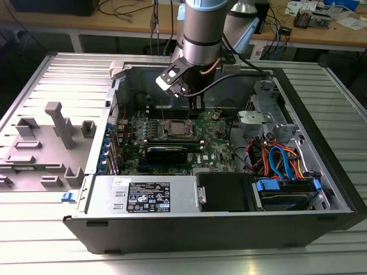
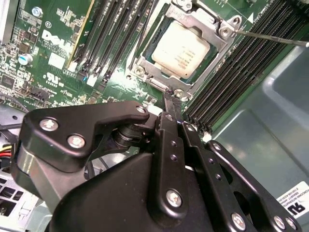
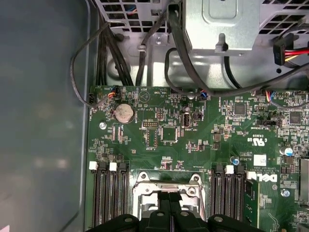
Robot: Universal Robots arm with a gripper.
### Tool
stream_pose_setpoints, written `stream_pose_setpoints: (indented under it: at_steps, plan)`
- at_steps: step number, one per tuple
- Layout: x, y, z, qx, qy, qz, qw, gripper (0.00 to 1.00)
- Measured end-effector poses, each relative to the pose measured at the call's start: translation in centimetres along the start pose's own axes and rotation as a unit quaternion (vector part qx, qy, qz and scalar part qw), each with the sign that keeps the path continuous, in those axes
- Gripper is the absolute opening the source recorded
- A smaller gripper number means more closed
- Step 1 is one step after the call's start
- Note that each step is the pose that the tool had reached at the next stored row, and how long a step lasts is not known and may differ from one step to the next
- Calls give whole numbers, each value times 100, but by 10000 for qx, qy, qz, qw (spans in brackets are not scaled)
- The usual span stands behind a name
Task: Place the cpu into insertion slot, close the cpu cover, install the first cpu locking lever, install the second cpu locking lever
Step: 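Close the cpu cover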
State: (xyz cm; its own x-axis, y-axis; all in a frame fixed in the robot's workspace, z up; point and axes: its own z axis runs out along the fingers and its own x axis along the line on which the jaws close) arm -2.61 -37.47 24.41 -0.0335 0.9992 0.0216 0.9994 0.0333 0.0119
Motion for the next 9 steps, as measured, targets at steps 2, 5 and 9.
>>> stream_pose_setpoints:
  at_steps: [2, 5, 9]
  plan:
    - [-1, -25, 7, 6, 0, 1, 10000, 11]
    - [-1, -27, 12, 9, 0, 0, 10000, 11]
    - [-1, -27, 14, 9, 0, 1, 10000, 11]
